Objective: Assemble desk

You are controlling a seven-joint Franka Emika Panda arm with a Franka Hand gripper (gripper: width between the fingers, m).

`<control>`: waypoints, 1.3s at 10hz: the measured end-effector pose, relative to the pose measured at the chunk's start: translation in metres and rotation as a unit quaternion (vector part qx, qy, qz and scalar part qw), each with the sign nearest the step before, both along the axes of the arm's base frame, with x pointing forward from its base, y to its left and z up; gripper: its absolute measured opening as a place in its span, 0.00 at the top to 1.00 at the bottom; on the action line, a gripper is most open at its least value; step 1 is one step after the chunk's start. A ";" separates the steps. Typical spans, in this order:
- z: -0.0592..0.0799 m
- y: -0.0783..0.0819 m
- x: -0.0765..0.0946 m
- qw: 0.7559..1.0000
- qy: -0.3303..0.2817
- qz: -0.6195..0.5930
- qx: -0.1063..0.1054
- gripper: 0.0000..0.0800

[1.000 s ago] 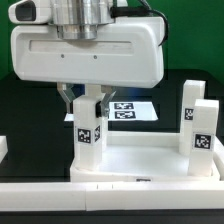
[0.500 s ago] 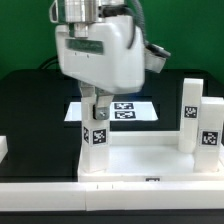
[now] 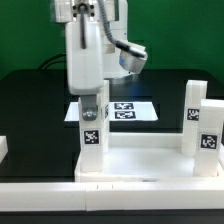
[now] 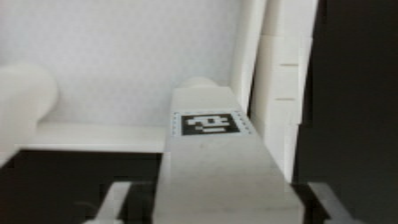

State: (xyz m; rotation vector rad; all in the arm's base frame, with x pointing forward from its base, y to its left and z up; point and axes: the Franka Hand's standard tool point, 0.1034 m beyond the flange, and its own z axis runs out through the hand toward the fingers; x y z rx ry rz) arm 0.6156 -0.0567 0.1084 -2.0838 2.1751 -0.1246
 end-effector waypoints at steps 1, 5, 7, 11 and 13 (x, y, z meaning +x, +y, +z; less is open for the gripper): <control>0.000 0.001 0.000 0.995 -0.006 -0.095 0.019 0.64; 0.001 0.004 0.006 0.966 -0.024 -0.250 0.056 0.64; 0.001 0.005 0.007 0.991 -0.032 -0.127 0.029 0.43; 0.000 0.004 0.008 0.994 -0.047 0.094 -0.018 0.19; 0.000 0.004 0.008 0.975 -0.043 0.216 -0.042 0.19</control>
Offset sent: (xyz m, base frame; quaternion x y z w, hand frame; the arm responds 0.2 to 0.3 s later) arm -0.0165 0.0092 -0.0133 0.0351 -0.0240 0.2204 0.9745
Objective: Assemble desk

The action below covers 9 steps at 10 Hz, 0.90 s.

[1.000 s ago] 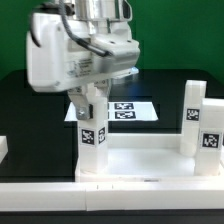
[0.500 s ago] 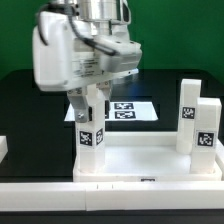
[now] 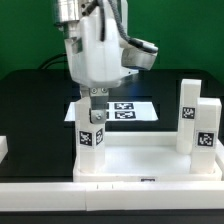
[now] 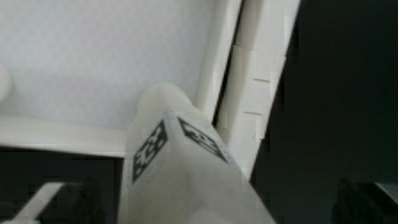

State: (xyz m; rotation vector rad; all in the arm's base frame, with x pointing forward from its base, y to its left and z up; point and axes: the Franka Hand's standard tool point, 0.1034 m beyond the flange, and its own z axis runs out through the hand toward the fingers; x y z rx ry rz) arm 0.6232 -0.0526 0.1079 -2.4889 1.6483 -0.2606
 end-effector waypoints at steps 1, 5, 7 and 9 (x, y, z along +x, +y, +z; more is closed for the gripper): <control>-0.001 0.001 -0.002 0.995 0.015 0.099 -0.018 0.19; -0.006 -0.005 -0.007 0.968 0.030 0.244 -0.040 0.19; -0.006 -0.005 -0.007 0.973 0.031 0.226 -0.036 0.50; -0.006 -0.006 -0.007 0.985 0.033 0.169 -0.025 0.64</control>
Offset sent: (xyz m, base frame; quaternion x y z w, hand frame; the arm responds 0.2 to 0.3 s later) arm -0.0148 0.0058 -0.0098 0.0135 0.0164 -0.2033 0.9789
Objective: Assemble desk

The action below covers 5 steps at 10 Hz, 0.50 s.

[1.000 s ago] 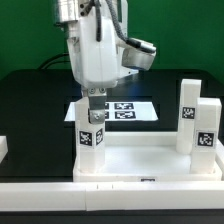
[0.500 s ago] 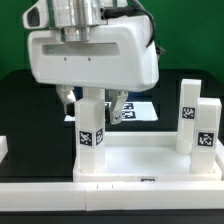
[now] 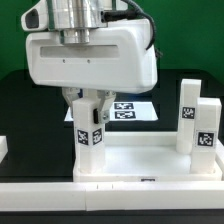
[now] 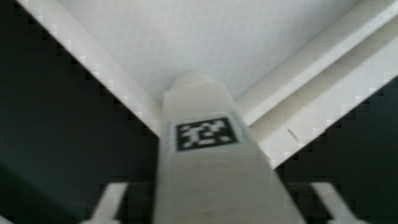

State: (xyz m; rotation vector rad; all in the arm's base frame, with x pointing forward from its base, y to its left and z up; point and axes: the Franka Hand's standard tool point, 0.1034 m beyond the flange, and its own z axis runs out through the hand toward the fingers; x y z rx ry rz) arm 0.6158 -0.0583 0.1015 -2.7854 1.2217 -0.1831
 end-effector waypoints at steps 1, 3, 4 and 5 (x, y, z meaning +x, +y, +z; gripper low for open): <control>0.000 -0.001 0.000 0.998 0.002 -0.057 0.008 0.64; 0.001 0.000 0.000 0.970 0.012 -0.239 0.036 0.64; 0.002 0.001 0.000 0.952 0.021 -0.301 0.048 0.64; 0.003 0.001 0.002 0.937 0.029 -0.343 0.057 0.64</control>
Offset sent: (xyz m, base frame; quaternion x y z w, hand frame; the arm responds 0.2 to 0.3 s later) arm 0.0026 0.0088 -0.0010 -0.0101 -0.0506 0.4157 0.9080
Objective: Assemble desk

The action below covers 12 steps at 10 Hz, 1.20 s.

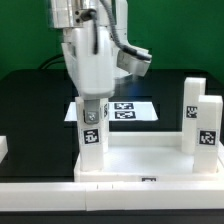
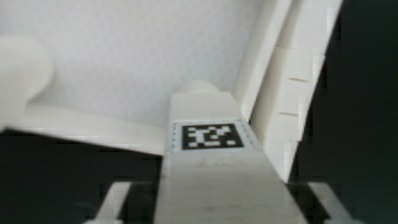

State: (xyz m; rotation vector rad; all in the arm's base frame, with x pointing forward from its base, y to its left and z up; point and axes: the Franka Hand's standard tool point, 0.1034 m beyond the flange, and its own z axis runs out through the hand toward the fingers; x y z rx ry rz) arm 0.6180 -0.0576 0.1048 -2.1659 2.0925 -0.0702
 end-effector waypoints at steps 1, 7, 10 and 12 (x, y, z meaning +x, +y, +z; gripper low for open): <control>0.000 0.000 0.000 1.000 0.002 -0.030 0.004 0.64; -0.004 0.002 -0.002 0.967 0.018 -0.251 0.033 0.64; -0.004 0.001 -0.003 0.963 0.021 -0.266 0.034 0.61; -0.001 -0.001 0.001 0.971 0.006 -0.236 0.027 0.38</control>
Offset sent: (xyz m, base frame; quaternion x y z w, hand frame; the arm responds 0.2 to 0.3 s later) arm 0.0000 0.0000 0.0000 0.0000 0.0000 0.1296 0.9916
